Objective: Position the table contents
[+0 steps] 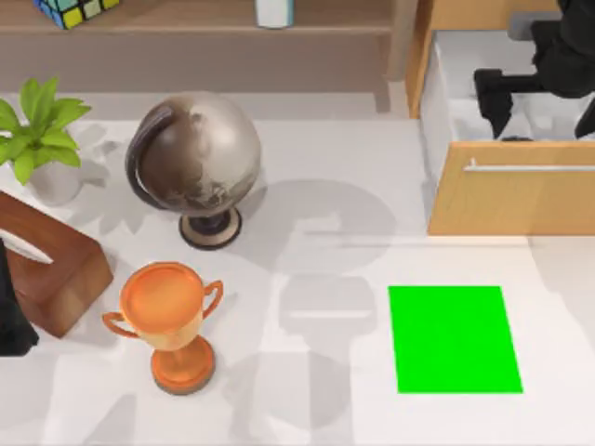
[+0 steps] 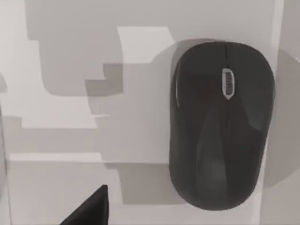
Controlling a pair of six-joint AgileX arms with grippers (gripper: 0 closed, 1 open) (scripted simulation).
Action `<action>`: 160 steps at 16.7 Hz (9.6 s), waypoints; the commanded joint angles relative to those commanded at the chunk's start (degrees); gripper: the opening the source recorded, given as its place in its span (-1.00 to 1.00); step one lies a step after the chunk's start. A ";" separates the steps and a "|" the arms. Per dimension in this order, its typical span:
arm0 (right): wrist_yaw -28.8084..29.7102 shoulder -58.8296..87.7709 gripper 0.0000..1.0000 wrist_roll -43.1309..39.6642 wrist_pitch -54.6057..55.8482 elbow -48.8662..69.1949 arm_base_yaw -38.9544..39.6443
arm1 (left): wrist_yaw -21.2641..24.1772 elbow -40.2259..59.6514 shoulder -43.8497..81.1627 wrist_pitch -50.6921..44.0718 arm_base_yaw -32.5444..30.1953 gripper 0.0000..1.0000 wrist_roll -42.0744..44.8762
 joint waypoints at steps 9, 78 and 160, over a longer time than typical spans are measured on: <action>-0.03 5.44 1.00 0.46 -2.63 5.41 -0.29 | 0.00 0.00 0.00 0.00 0.00 1.00 0.00; 0.62 -30.97 -1.00 12.55 12.40 -26.18 18.97 | 0.00 0.00 0.00 0.00 0.00 1.00 0.00; 0.97 -31.79 1.00 15.14 34.80 -58.38 27.25 | 0.00 0.00 0.00 0.00 0.00 1.00 0.00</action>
